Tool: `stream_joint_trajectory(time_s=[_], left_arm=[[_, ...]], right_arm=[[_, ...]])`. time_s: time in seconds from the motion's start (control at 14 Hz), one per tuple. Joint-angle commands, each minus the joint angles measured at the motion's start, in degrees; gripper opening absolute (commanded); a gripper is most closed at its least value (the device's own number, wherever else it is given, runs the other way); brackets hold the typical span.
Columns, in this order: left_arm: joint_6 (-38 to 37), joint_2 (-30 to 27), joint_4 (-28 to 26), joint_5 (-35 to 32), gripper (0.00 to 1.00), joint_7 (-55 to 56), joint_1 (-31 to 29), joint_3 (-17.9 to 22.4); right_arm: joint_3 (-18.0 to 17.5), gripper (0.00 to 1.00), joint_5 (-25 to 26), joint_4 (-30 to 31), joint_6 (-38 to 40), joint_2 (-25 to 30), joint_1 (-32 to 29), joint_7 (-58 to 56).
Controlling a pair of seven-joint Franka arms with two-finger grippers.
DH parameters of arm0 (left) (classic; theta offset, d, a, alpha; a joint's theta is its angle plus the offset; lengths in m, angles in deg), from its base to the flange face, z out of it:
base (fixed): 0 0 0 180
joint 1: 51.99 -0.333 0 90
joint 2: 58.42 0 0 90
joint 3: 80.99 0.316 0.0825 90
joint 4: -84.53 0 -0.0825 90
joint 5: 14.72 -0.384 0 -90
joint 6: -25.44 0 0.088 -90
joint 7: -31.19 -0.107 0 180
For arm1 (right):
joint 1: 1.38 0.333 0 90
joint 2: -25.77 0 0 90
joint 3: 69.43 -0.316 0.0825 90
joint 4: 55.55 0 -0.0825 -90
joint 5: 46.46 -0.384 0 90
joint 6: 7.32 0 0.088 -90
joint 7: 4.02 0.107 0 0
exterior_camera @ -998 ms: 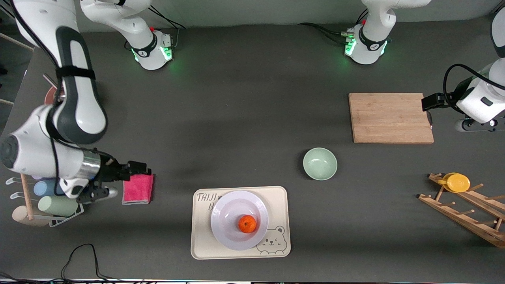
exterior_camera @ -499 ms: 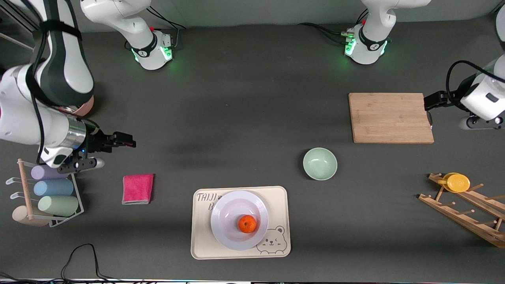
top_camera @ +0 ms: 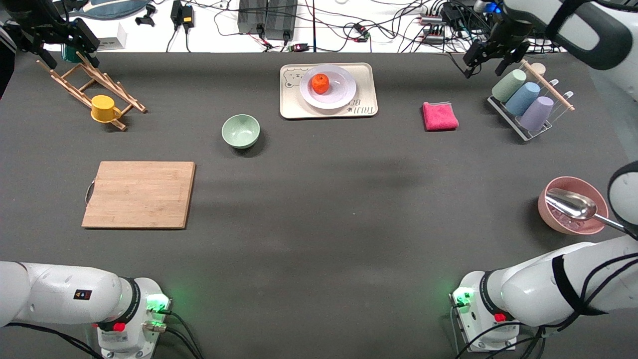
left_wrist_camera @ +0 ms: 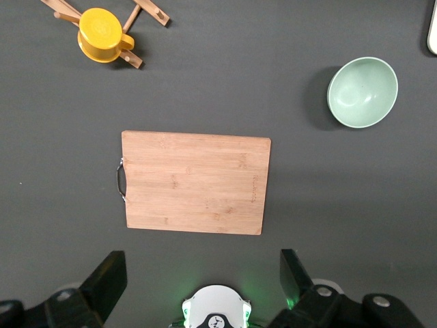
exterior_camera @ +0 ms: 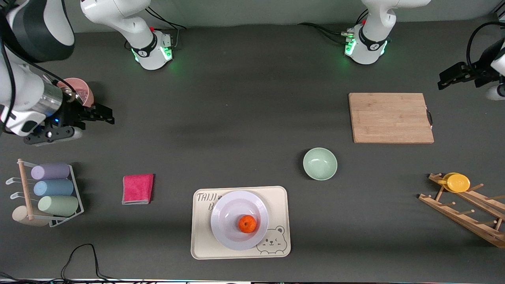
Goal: Place orange and plate with both arms
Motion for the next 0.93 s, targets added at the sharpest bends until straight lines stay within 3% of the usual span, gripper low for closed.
stream_joint_trajectory(time_s=[0.0, 0.71, 0.86], left_arm=[[-0.82, 0.01, 1.37, 0.41, 1.0, 0.12, -0.43, -0.17], [1.29, 0.8, 2.51, -0.83, 1.0, 0.29, 0.0, -0.43], [0.6, 0.89, 2.51, -0.92, 1.0, 0.56, 0.36, -0.69]], right_arm=[[-0.5, 1.0, 1.92, 1.26, 0.74, 3.81, 0.43, 1.83], [-1.73, 1.0, 1.83, -0.49, -2.6, 3.38, 1.23, 5.96], [-6.27, 1.0, 1.92, -0.15, -2.51, 3.38, -4.01, 5.43]])
